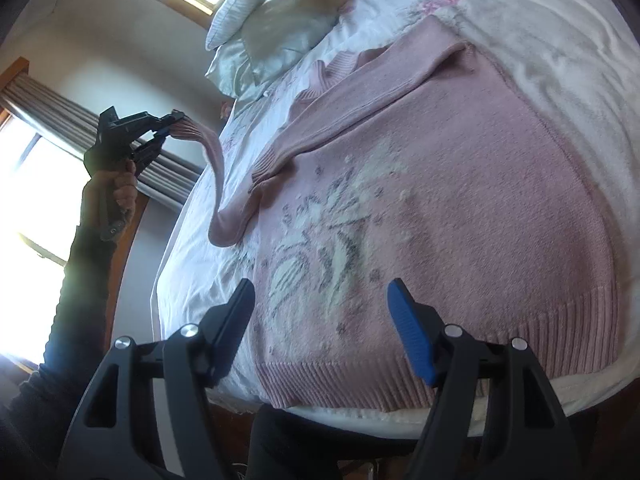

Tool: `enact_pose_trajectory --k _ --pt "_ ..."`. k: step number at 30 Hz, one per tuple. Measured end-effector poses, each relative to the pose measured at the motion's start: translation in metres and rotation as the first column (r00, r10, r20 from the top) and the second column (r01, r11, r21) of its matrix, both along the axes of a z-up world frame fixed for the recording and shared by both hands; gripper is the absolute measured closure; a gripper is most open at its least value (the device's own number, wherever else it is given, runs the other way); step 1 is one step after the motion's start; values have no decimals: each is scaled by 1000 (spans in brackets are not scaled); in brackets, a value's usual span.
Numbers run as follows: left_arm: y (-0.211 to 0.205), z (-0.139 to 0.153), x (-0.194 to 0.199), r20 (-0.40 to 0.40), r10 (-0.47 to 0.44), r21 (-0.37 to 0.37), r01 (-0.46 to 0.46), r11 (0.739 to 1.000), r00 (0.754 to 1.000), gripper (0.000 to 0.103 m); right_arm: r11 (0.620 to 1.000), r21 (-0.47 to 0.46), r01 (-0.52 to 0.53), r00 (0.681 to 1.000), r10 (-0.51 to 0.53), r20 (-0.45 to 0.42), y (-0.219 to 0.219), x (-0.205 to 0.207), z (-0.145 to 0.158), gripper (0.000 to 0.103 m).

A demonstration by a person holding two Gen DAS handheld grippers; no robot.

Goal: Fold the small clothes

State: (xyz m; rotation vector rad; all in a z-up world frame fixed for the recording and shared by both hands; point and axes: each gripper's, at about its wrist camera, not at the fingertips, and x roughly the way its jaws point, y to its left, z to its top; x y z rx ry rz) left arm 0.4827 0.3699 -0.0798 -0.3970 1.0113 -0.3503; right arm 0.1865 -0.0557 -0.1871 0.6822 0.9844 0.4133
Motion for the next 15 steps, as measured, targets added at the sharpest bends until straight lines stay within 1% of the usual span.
enact_pose_trajectory --k 3,6,7,8,9,10,11,13,14,15 --pt "-62 -49 18 -76 -76 27 78 997 994 96 999 15 31 999 -31 -16 -19 15 -7 34" --pt "-107 -97 29 -135 -137 57 146 988 981 95 999 5 39 999 -38 -25 -35 32 -12 34" --pt "-118 -110 31 -150 -162 70 174 982 975 93 999 4 37 999 -37 -26 -38 39 -13 33" --pt "-126 -121 32 -165 -176 76 190 979 970 88 1000 4 28 999 -28 -26 -41 46 -13 31" --pt "-129 -129 31 -173 -186 68 200 977 967 84 1000 4 14 1000 -14 -23 -44 56 -13 31" --pt "-126 -134 28 -171 -187 52 198 979 967 69 1000 4 6 1000 -6 -19 -47 67 -12 31" --pt "-121 -135 24 -158 -175 33 183 983 972 57 1000 16 -5 1000 5 -14 -50 80 -10 30" --pt "-98 -129 10 -121 -141 -42 136 990 983 51 997 69 -44 999 46 -28 -52 115 -11 30" --pt "-82 -125 -1 -101 -114 -73 106 992 988 46 991 115 -68 997 72 -35 -51 139 -13 30" --pt "-64 -122 -12 -87 -81 -95 73 993 993 45 982 158 -105 992 114 -47 -45 164 -15 30"
